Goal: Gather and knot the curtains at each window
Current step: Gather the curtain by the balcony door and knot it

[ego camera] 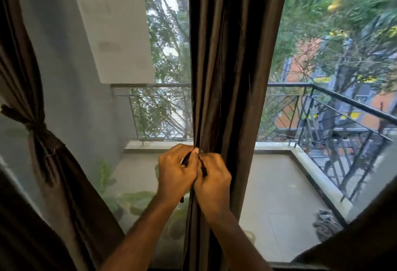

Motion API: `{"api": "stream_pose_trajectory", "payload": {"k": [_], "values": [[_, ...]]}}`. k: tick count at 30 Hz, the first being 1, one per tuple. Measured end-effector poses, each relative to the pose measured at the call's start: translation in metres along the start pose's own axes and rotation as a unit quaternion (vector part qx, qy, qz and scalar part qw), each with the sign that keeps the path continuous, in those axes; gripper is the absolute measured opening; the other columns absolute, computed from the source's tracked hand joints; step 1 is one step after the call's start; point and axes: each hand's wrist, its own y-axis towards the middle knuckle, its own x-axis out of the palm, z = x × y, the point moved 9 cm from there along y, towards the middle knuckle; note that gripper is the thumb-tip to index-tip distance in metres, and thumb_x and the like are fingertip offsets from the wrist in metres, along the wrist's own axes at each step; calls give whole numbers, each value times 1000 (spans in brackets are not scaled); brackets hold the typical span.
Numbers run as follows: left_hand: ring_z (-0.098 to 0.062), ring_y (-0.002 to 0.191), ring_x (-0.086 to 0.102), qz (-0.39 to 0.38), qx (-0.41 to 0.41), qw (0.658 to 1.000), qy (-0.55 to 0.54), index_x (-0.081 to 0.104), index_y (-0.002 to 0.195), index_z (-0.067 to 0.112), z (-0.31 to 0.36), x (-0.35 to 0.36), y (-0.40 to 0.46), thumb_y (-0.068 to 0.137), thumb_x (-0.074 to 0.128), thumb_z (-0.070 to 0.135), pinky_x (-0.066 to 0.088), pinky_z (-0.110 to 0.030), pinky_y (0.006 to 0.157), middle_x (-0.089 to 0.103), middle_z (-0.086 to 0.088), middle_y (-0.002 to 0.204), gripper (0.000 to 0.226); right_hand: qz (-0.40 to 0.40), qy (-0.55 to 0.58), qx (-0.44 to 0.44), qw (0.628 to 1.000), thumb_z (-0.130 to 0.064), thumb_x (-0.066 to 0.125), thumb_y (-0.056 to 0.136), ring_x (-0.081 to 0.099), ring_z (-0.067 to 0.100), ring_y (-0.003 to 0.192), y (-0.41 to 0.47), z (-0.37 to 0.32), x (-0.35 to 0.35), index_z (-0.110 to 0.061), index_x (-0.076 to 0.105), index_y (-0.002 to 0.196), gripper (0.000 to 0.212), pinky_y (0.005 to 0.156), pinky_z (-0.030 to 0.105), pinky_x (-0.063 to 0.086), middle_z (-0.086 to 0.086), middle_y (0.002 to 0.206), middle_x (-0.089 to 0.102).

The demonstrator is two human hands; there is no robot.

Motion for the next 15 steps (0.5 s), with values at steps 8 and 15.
{"api": "stream_pose_trajectory", "payload": {"k": [8, 15], "values": [[-15, 60, 58, -31, 12, 999, -33, 68, 69, 9, -6, 5, 9, 92, 68, 23, 46, -36, 57, 60, 2, 63, 27, -22, -15, -16, 1000, -4, 58, 97, 63, 16, 81, -1, -9, 2, -4, 71, 94, 13, 75, 27, 53, 4, 93, 63], [-20, 56, 49, -24, 21, 999, -15, 59, 66, 7, -16, -2, 10, 94, 62, 17, 41, -38, 54, 51, 2, 60, 29, 88, -26, 42, 995, -14, 76, 91, 57, 10, 106, -12, -7, -70, -18, 65, 116, 27, 89, 20, 49, -2, 114, 56]]}}
